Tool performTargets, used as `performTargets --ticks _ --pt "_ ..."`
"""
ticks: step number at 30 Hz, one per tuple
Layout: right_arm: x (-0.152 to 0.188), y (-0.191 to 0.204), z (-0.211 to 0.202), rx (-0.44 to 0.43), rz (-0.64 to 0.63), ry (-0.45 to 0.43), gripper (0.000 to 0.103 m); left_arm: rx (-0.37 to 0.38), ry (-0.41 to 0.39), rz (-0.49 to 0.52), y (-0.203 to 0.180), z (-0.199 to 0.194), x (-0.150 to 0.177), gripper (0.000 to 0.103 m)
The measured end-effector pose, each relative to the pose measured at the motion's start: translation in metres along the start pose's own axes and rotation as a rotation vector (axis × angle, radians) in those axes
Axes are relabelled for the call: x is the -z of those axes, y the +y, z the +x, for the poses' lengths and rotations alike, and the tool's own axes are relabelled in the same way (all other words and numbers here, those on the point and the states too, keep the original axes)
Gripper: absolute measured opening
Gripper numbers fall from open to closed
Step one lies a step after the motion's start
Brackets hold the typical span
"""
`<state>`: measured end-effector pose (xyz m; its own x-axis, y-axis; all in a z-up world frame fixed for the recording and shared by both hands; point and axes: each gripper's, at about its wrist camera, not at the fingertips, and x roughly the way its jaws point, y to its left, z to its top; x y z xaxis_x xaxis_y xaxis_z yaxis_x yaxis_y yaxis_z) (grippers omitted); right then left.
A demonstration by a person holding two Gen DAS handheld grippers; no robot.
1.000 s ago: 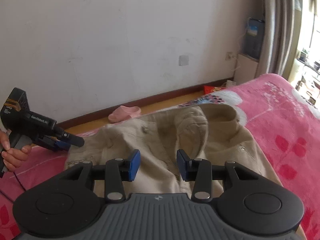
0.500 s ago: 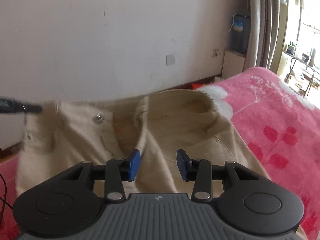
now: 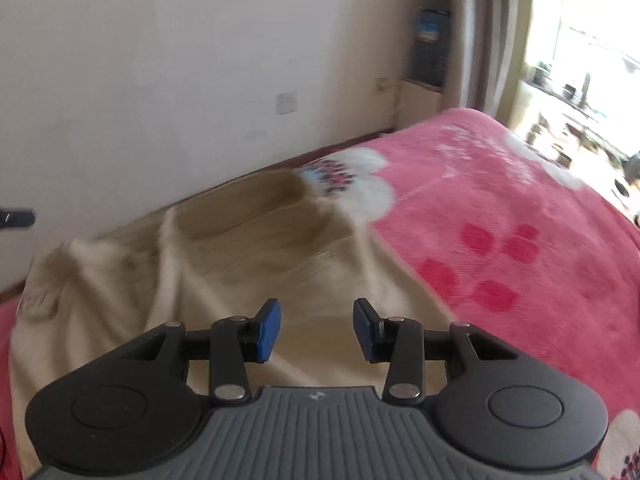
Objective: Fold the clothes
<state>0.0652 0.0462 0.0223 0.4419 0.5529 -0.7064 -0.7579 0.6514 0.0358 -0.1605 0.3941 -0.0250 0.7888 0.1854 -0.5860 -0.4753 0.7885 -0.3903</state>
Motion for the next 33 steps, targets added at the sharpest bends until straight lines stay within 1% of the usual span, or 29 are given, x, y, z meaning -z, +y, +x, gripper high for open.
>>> performTargets --ticks 2,3,4,6,7,8,9,11,12,14,16,18,19,20,21,22,24,25,27,30,32,33 --pt "-0.008 -0.014 0.005 -0.003 0.06 -0.004 0.043 0.114 0.061 -0.005 -0.018 0.021 -0.005 0.046" --pt "-0.011 -0.018 0.008 -0.008 0.076 -0.003 0.043 0.174 0.098 -0.005 -0.028 0.033 -0.007 0.051" --pt "-0.015 -0.02 0.012 -0.019 0.085 0.003 0.043 0.233 0.134 -0.011 -0.038 0.046 -0.007 0.058" --pt "-0.023 -0.022 0.024 -0.032 0.072 0.014 0.043 0.339 0.194 -0.023 -0.057 0.069 -0.006 0.065" --pt "-0.026 -0.02 0.03 -0.033 0.05 0.019 0.047 0.382 0.216 -0.028 -0.065 0.079 -0.005 0.067" --pt "-0.029 -0.018 0.036 -0.031 0.024 0.022 0.051 0.388 0.22 -0.021 -0.072 0.087 -0.002 0.067" --pt "-0.031 -0.016 0.042 -0.019 -0.011 0.017 0.051 0.39 0.224 -0.013 -0.078 0.096 0.001 0.067" --pt "-0.038 -0.012 0.051 0.004 -0.077 0.005 0.051 0.343 0.233 -0.003 -0.085 0.109 0.002 0.067" --pt "-0.042 -0.009 0.054 0.003 -0.104 -0.003 0.051 0.328 0.238 -0.005 -0.086 0.114 0.003 0.067" --pt "-0.051 -0.004 0.061 -0.038 -0.144 -0.006 0.051 0.299 0.248 -0.01 -0.089 0.123 0.004 0.066" --pt "-0.061 0.001 0.072 -0.07 -0.14 0.011 0.051 0.271 0.257 -0.016 -0.091 0.132 0.004 0.062" --pt "-0.072 0.006 0.086 -0.084 -0.104 0.047 0.05 0.256 0.263 -0.033 -0.091 0.136 0.004 0.055" --pt "-0.078 0.008 0.093 -0.086 -0.086 0.067 0.048 0.25 0.265 -0.041 -0.091 0.137 0.004 0.051" --pt "-0.082 0.01 0.101 -0.076 -0.069 0.094 0.038 0.25 0.263 -0.049 -0.089 0.137 0.004 0.048" --pt "-0.084 0.011 0.108 -0.059 -0.054 0.121 0.031 0.251 0.261 -0.058 -0.087 0.136 0.005 0.042" --pt "-0.087 0.012 0.112 -0.048 -0.041 0.139 0.013 0.252 0.259 -0.066 -0.085 0.135 0.006 0.036" --pt "-0.093 0.009 0.105 -0.054 -0.027 0.117 0.012 0.254 0.254 -0.082 -0.082 0.134 0.007 0.029" --pt "-0.095 0.007 0.102 -0.057 -0.02 0.107 0.011 0.263 0.242 -0.08 -0.082 0.132 0.006 0.025" --pt "-0.104 0.003 0.091 -0.084 0.016 0.072 0.011 0.329 0.198 -0.083 -0.079 0.12 0.006 0.022" --pt "-0.12 -0.005 0.071 -0.143 0.092 0.01 0.01 0.5 0.079 -0.108 -0.069 0.094 0.006 0.022" --pt "-0.132 -0.011 0.071 -0.177 0.157 -0.023 0.01 0.56 0.028 -0.115 -0.063 0.083 0.008 0.022" --pt "-0.137 -0.012 0.076 -0.178 0.17 -0.033 0.01 0.553 0.026 -0.113 -0.061 0.084 0.009 0.022"
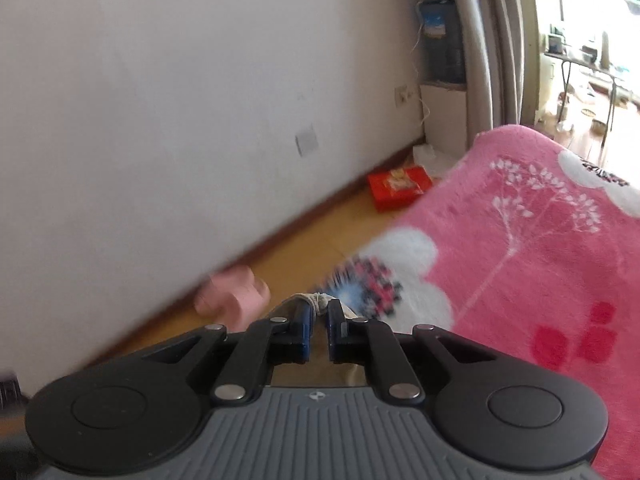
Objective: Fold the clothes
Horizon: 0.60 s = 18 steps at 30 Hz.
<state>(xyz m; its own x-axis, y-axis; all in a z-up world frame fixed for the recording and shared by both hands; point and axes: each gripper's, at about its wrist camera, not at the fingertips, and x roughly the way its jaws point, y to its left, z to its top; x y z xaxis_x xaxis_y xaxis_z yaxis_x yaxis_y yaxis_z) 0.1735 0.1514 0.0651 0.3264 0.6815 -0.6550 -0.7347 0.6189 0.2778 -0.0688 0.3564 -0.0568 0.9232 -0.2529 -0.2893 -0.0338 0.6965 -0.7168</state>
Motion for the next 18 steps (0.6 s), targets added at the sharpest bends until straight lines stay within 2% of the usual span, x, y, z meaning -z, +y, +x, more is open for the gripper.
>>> performTargets --ticks 3,5,6,8,11,13,15,17,18 --pt "-0.006 -0.001 0.031 0.036 -0.004 0.006 0.01 -0.1 0.036 -0.035 0.018 0.012 0.005 0.019" --pt "-0.004 0.0 0.056 0.061 -0.023 0.017 0.009 -0.15 0.043 -0.096 0.035 0.018 0.007 0.013" --pt "-0.003 0.001 0.068 0.074 -0.027 0.019 0.009 -0.171 0.037 -0.107 0.04 0.019 0.007 0.004" --pt "0.0 0.003 0.089 0.089 -0.028 0.02 0.009 -0.191 0.016 -0.13 0.048 0.018 0.006 0.004" --pt "0.001 0.005 0.111 0.077 -0.029 0.003 0.009 -0.233 0.001 -0.111 0.052 0.017 0.005 0.004" --pt "0.005 0.003 0.132 0.082 -0.03 0.038 0.01 -0.256 0.028 -0.115 0.057 0.022 0.004 0.005" --pt "0.011 -0.003 0.159 0.098 -0.006 0.126 0.012 -0.272 0.061 -0.118 0.061 0.027 0.004 0.006" --pt "0.011 -0.011 0.163 0.075 0.03 0.124 0.013 -0.27 0.078 -0.122 0.063 0.029 0.001 0.007" --pt "0.008 -0.015 0.156 0.039 0.079 0.112 0.02 -0.269 0.081 -0.124 0.064 0.029 -0.001 0.013"
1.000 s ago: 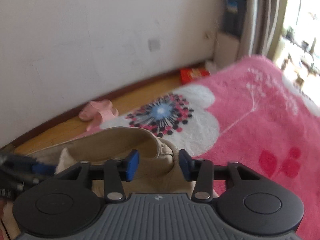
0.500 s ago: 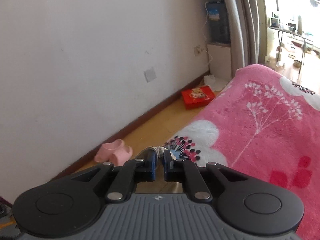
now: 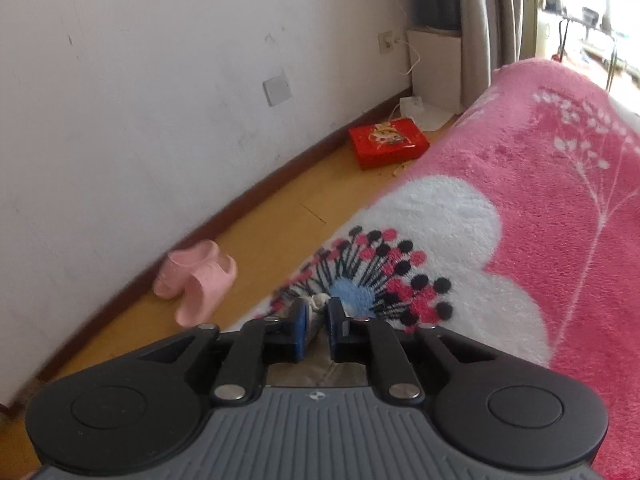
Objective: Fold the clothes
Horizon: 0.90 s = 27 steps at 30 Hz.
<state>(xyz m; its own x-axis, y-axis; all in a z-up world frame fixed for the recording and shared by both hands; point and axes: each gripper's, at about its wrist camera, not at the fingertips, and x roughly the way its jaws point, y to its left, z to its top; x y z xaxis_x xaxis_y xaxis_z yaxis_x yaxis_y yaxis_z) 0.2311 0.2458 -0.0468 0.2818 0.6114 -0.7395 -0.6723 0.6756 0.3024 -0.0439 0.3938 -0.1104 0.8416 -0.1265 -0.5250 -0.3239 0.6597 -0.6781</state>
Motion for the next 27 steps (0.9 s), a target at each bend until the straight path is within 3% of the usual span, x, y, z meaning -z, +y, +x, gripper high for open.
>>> performTargets --ticks 2,3,6,8,9,12,14,16,18,20,22,24,27 --pt "-0.006 -0.009 -0.015 -0.077 0.091 -0.025 0.038 0.006 0.003 -0.013 0.002 0.0 -0.005 0.028" --pt "-0.009 -0.013 -0.027 -0.11 0.123 -0.057 0.039 0.011 0.002 -0.032 0.003 0.001 -0.008 0.035" --pt "-0.012 -0.02 -0.065 -0.169 0.157 -0.111 0.039 0.031 0.014 -0.112 0.01 0.013 -0.016 0.037" --pt "-0.01 -0.021 -0.094 -0.183 0.144 -0.129 0.04 0.028 0.01 -0.15 0.014 0.016 -0.018 0.025" --pt "-0.008 -0.023 -0.11 -0.187 0.134 -0.137 0.04 0.027 0.005 -0.166 0.015 0.017 -0.019 0.002" --pt "0.01 -0.024 -0.159 -0.182 0.072 -0.155 0.04 0.068 -0.08 -0.152 0.013 0.005 -0.025 0.003" --pt "0.027 -0.025 -0.187 -0.178 0.046 -0.159 0.04 0.074 -0.082 -0.125 0.011 0.004 -0.029 0.003" --pt "0.047 -0.028 -0.205 -0.152 0.024 -0.136 0.04 0.033 -0.053 -0.132 0.014 0.003 -0.034 0.012" --pt "0.068 -0.026 -0.211 -0.12 -0.014 -0.095 0.041 -0.01 -0.03 -0.154 0.02 -0.004 -0.041 0.033" --pt "0.089 -0.019 -0.213 -0.114 -0.046 -0.072 0.041 0.007 -0.053 -0.136 0.023 -0.023 -0.046 0.036" --pt "0.11 -0.011 -0.215 -0.112 -0.076 -0.049 0.041 0.018 -0.006 -0.058 0.021 -0.037 -0.049 0.039" --pt "0.122 -0.002 -0.211 -0.135 -0.089 -0.026 0.041 0.015 0.088 0.034 0.018 -0.042 -0.048 0.04" --pt "0.133 0.015 -0.206 -0.166 -0.129 0.004 0.041 -0.044 0.224 0.17 0.012 -0.037 -0.04 0.04"
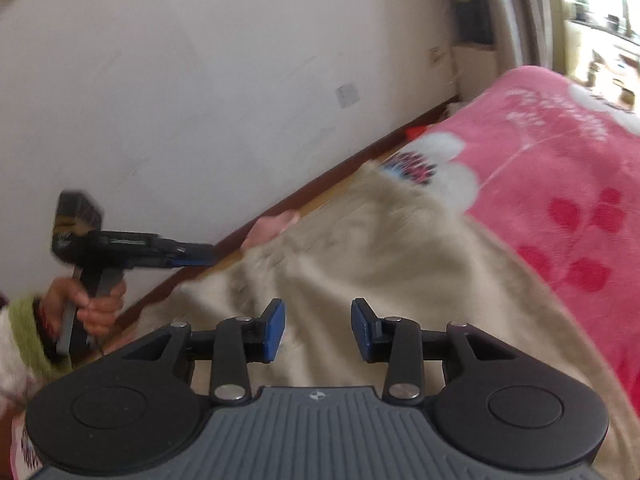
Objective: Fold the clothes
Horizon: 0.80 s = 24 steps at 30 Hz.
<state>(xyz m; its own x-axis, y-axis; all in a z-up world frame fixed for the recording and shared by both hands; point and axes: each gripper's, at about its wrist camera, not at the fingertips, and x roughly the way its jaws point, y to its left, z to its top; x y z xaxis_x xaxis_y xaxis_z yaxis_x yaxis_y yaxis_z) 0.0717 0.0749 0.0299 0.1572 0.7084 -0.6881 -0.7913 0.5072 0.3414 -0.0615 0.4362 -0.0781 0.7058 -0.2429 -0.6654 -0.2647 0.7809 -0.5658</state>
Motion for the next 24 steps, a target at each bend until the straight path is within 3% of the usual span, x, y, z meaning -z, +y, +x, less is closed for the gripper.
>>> performTargets --ticks 4,11,14,17,19,21,24 --pt "0.004 0.015 0.005 -0.031 -0.028 0.014 0.04 -0.038 0.095 0.156 -0.012 0.014 0.003 0.042" --pt "0.007 0.021 0.01 -0.035 -0.022 0.038 0.041 -0.055 0.164 0.416 -0.028 0.031 0.0 0.048" --pt "0.011 0.019 0.007 -0.022 -0.018 0.047 0.04 -0.043 0.181 0.439 -0.031 0.031 -0.003 0.042" --pt "0.012 0.016 0.008 -0.001 -0.004 0.053 0.04 -0.042 0.15 0.475 -0.036 0.021 0.0 0.024" --pt "0.013 0.013 0.009 0.013 0.01 0.06 0.041 -0.042 0.116 0.488 -0.039 0.012 0.003 0.006" --pt "0.013 0.009 0.011 0.027 0.026 0.068 0.04 -0.047 0.072 0.488 -0.041 0.003 0.006 0.005" --pt "0.014 0.004 0.013 0.036 0.047 0.071 0.041 -0.084 -0.065 0.437 -0.039 -0.012 0.004 0.003"
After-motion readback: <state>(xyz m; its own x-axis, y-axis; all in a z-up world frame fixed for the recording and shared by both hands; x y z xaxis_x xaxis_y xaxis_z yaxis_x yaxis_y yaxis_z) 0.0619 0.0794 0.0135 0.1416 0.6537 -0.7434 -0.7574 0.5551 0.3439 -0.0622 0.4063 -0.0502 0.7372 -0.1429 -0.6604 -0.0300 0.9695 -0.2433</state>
